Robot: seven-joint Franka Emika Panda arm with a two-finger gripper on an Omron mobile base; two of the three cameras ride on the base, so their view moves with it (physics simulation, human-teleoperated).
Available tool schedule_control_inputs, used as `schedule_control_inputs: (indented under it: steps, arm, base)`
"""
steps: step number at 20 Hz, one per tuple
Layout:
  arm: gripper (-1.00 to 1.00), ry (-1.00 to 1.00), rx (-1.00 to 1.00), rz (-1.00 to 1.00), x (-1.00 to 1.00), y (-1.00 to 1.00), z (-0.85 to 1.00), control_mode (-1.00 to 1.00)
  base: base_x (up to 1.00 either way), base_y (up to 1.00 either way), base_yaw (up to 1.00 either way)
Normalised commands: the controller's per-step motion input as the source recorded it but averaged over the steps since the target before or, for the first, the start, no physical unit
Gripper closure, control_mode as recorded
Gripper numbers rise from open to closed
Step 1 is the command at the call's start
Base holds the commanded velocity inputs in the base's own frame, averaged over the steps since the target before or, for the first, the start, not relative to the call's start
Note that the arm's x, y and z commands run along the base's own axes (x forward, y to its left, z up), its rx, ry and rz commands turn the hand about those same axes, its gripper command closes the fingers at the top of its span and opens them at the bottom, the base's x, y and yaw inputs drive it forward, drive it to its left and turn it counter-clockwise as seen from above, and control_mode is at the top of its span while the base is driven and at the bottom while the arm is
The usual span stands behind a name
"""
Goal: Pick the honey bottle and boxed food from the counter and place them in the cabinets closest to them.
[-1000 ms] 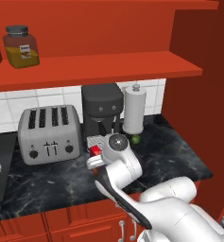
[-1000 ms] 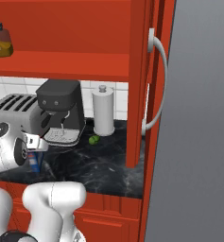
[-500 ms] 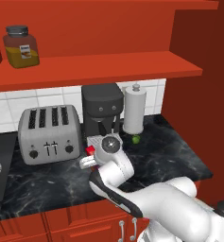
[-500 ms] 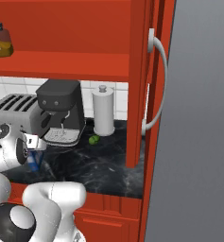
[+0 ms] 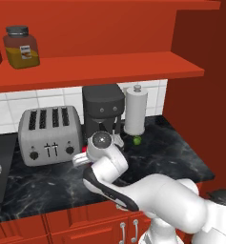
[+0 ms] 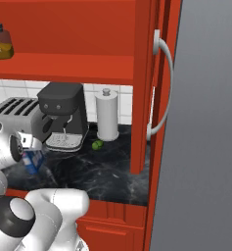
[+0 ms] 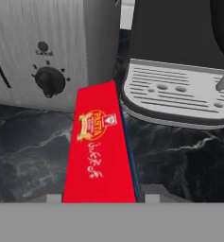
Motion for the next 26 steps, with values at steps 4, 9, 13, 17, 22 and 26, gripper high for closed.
schedule_control_inputs:
  steps: [4,9,13,17,22,26]
  arm:
    - [1.00,-0.03,0.02,-0.01,-0.09,0.00,0.18,-1.00]
    - [1.00,-0.01,0.04,-0.03,-0.17,-0.01,0.44,-1.00]
    - [1.00,-0.01,0.08,-0.02,-0.32,-0.09,0.60,-1.00]
    - [1.00,0.00,0.09,-0.01,-0.39,-0.08,0.64,-1.00]
    - [1.00,0.00,0.07,0.00,-0.58,-0.11,0.60,-1.00]
    - [1.00,-0.03,0.04,0.00,-0.84,-0.21,0.33,-1.00]
  base:
    - [0.00,0.00,0.00]
    - [0.00,0.00,0.00]
    - [0.00,0.00,0.00]
    - [0.00,0.00,0.00]
    - [0.00,0.00,0.00]
    - [0.00,0.00,0.00]
